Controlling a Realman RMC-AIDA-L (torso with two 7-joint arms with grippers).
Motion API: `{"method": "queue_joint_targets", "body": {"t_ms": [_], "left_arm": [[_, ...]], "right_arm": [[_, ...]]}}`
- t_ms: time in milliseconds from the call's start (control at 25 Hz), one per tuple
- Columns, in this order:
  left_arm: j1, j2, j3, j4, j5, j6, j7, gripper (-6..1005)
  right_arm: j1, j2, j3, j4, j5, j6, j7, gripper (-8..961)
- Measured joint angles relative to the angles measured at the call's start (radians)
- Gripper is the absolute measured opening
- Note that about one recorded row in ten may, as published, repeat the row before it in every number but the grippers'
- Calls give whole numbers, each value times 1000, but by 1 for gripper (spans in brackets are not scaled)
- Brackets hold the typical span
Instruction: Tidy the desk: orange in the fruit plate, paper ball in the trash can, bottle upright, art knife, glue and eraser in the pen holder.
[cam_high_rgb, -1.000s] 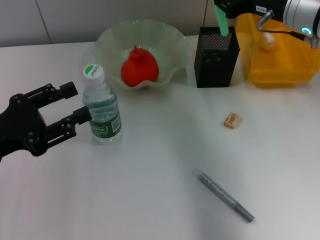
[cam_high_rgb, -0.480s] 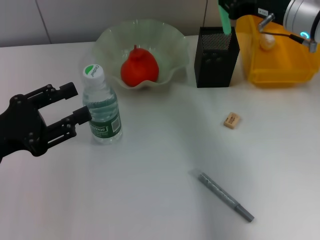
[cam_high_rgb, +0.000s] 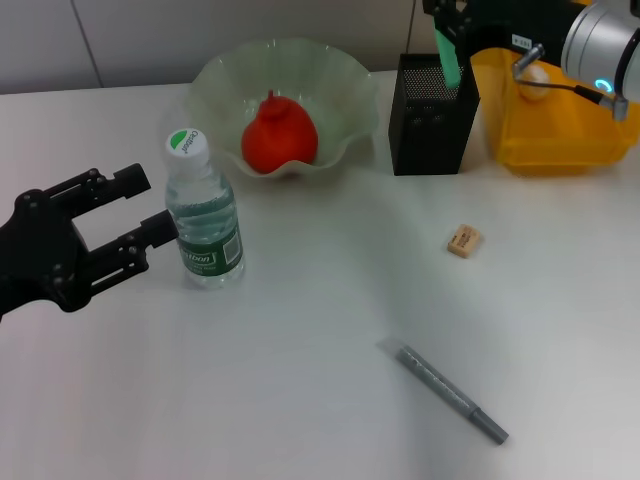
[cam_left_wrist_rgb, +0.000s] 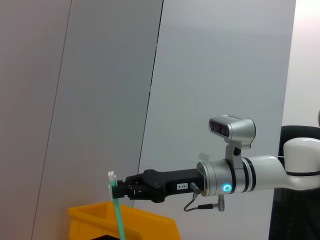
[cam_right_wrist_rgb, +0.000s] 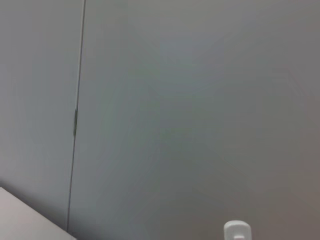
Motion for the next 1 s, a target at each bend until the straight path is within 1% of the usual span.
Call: {"method": "queue_joint_targets", "body": {"t_ms": [600, 1000], "left_arm": [[0, 0, 0, -16, 0, 0, 11, 627], [1, 0, 0, -16, -1, 5, 11, 627]], "right_arm": [[-26, 0, 0, 16, -5, -8, -1, 268], [-28, -1, 3, 13, -3, -14, 7, 276]]}}
